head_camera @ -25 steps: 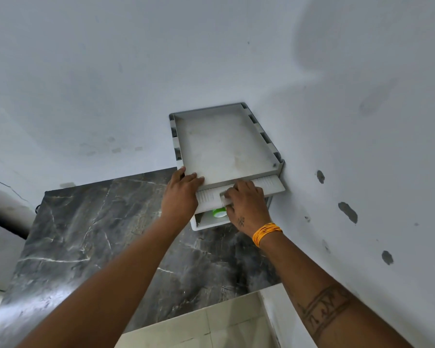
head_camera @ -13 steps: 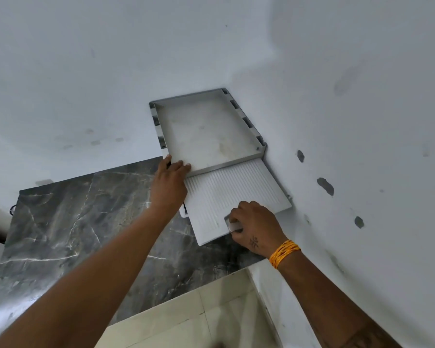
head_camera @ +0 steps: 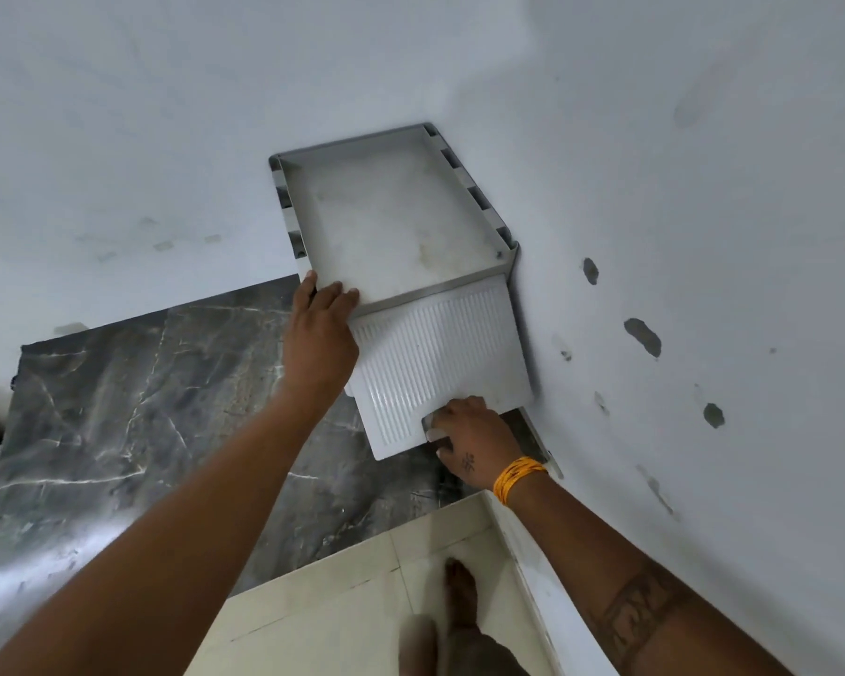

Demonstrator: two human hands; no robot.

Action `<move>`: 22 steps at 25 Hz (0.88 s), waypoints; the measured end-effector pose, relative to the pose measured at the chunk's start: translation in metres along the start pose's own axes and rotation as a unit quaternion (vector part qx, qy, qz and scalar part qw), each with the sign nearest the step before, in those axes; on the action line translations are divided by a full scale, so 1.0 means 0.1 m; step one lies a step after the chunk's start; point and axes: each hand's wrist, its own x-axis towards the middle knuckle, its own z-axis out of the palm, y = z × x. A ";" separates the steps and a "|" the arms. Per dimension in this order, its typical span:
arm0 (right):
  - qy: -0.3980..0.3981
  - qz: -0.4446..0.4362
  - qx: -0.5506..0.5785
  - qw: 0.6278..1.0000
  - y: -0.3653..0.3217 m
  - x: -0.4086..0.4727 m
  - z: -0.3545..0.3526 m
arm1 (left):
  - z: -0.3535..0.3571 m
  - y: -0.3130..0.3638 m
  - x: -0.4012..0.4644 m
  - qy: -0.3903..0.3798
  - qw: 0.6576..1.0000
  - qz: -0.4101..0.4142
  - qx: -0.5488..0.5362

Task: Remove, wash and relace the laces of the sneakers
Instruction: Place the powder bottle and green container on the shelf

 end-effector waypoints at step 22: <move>0.136 0.351 0.619 0.689 0.60 1.27 0.37 | 0.91 0.63 -0.65 0.083 0.446 -0.688 -0.567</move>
